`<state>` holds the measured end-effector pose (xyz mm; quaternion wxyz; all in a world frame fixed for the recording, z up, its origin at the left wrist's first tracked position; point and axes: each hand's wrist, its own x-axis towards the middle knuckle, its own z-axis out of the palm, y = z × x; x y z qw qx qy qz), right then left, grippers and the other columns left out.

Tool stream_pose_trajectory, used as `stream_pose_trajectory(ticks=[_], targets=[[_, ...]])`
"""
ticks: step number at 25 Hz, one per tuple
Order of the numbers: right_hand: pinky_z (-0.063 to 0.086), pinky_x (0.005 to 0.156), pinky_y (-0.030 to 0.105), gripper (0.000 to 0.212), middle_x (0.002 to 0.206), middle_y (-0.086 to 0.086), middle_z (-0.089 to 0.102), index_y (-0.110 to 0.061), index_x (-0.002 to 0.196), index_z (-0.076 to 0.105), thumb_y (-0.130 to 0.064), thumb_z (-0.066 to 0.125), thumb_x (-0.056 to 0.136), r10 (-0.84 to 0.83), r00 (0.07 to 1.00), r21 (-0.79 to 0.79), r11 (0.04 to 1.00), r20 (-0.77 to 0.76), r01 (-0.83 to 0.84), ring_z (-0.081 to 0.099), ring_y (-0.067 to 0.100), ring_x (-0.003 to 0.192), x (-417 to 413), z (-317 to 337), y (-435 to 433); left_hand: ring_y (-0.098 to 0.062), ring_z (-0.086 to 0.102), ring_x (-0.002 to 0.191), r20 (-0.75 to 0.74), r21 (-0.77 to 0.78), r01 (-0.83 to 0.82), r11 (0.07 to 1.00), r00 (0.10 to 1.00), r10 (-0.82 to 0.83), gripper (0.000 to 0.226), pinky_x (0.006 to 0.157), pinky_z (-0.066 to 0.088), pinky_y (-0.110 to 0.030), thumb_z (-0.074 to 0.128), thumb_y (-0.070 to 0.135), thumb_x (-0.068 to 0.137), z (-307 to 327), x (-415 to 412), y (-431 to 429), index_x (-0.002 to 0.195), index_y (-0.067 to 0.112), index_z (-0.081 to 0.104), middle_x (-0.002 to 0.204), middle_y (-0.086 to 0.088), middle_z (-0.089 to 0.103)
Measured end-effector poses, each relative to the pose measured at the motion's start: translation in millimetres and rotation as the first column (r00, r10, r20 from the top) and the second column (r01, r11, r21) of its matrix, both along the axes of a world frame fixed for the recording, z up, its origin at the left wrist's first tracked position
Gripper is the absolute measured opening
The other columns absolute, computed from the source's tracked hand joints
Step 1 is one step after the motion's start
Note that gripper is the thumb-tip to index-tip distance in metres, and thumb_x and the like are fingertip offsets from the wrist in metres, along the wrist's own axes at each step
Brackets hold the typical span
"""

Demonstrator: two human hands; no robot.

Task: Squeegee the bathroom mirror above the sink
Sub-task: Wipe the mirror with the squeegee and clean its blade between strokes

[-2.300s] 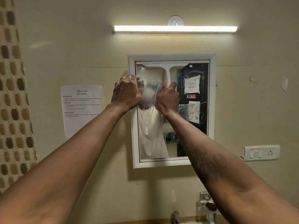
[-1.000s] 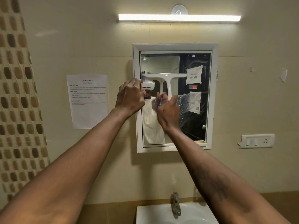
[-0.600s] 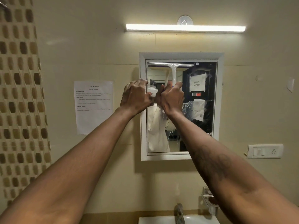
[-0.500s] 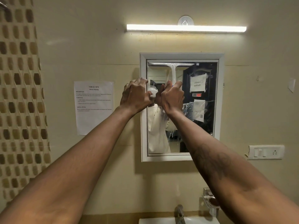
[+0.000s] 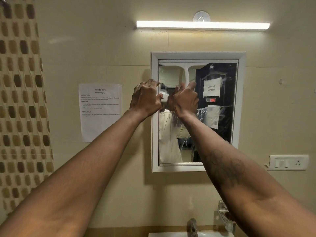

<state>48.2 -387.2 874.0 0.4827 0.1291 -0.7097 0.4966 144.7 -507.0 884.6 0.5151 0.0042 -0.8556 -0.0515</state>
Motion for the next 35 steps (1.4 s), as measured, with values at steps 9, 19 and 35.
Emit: stream_pose_trajectory(ticks=[9, 19, 35], targets=[[0.053, 0.06, 0.048, 0.029, 0.082, 0.008, 0.06, -0.018, 0.108, 0.034, -0.046, 0.033, 0.109, 0.116, 0.989, 0.093, 0.988, 0.087, -0.124, 0.063, 0.031, 0.071, 7, -67, 13, -0.031, 0.055, 0.13, 0.013, -0.003, 0.018, 1.0, 1.0, -0.018, 0.047, 0.112, 0.041, -0.046, 0.064, 0.032, 0.091, -18, 4, 4, 0.134, 0.013, 0.056, 0.135, -0.007, 0.063], [0.041, 0.051, 0.032, 0.026, 0.074, 0.0, 0.054, -0.018, 0.105, 0.036, -0.043, 0.036, 0.109, 0.139, 0.988, 0.028, 0.99, 0.063, -0.141, 0.058, 0.021, 0.062, 22, -71, 20, -0.031, 0.058, 0.123, -0.002, -0.026, 0.016, 1.0, 1.0, -0.016, 0.045, 0.108, 0.044, -0.044, 0.064, 0.029, 0.089, -14, 14, 10, 0.131, 0.015, 0.058, 0.13, -0.007, 0.065], [0.024, 0.045, 0.018, 0.033, 0.07, -0.005, 0.045, -0.002, 0.121, 0.046, -0.033, 0.039, 0.111, 0.024, 0.998, -0.035, 0.999, -0.049, -0.026, 0.036, 0.002, 0.051, -6, 10, 24, -0.031, 0.057, 0.124, -0.019, -0.017, 0.034, 0.999, 0.999, -0.034, 0.046, 0.111, 0.043, -0.046, 0.062, 0.027, 0.09, 13, -9, 17, 0.133, 0.012, 0.057, 0.131, -0.009, 0.064]])
